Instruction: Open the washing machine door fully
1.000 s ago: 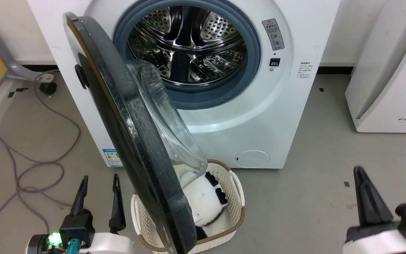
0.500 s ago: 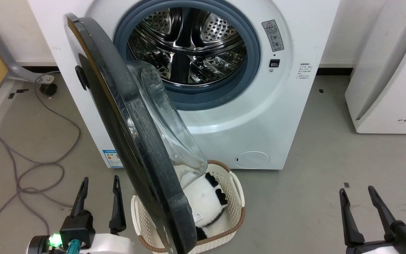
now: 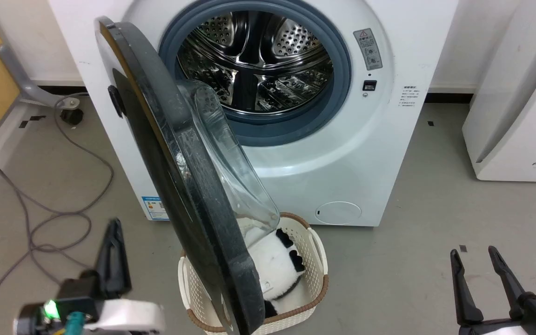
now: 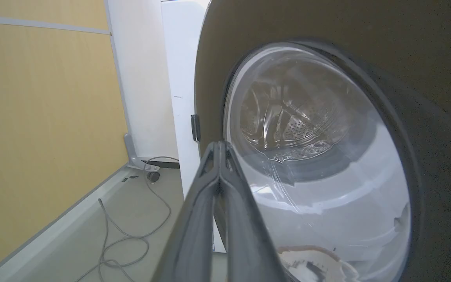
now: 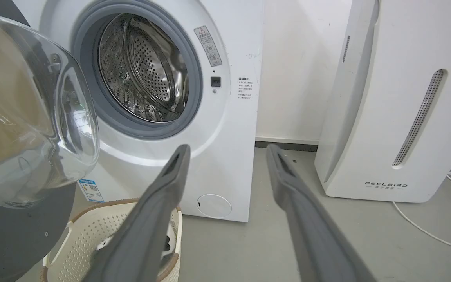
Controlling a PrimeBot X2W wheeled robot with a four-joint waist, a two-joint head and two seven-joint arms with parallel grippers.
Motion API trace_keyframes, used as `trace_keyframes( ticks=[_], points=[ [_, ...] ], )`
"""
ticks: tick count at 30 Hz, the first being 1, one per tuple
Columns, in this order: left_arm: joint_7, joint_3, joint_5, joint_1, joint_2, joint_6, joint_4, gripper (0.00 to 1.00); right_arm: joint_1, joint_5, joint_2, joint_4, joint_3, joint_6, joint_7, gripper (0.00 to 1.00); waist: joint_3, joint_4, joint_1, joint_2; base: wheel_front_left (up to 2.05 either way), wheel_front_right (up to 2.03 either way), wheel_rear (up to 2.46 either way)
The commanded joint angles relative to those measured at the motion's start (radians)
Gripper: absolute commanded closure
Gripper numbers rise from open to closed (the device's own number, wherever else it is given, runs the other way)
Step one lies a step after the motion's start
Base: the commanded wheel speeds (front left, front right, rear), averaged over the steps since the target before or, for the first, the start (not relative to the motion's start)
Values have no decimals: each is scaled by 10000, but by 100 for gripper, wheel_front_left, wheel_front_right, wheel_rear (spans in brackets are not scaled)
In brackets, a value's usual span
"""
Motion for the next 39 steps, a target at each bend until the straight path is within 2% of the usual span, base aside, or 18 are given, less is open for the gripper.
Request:
trace_keyframes(
  ticks=[1, 9, 14, 19, 29, 39],
  points=[
    [-55, 90, 16, -205, 69, -62, -339, 100, 157, 88, 57, -91, -25, 50, -43, 0, -19, 46, 0, -1, 0, 0, 0],
    [-55, -331, 236, -740, 45, -338, -2821, 100, 222, 85, 58, -192, -81, 50, -43, 0, -80, 228, 0, -1, 0, 0, 0],
    [-55, -1246, 522, -1129, 25, -534, -4260, 100, 220, 100, 58, -164, -12, 50, -43, 0, -107, 260, 0, -1, 0, 0, 0],
    [-55, -2428, 670, -1368, 11, -868, -5119, 100, 234, 107, 58, -136, 13, 50, -43, 0, -136, 277, 0, -1, 0, 0, 0],
    [-55, -4723, 861, -1315, -9, -1344, -5627, 100, 281, 129, 58, -117, -5, 50, -43, 0, -190, 404, 0, -1, 0, 0, 0],
    [-55, -6306, 837, -776, 93, -1583, -4792, 100, 239, 90, 58, -133, -12, 50, -43, 0, -182, 656, 0, -1, 0, 0, 0]
  ],
)
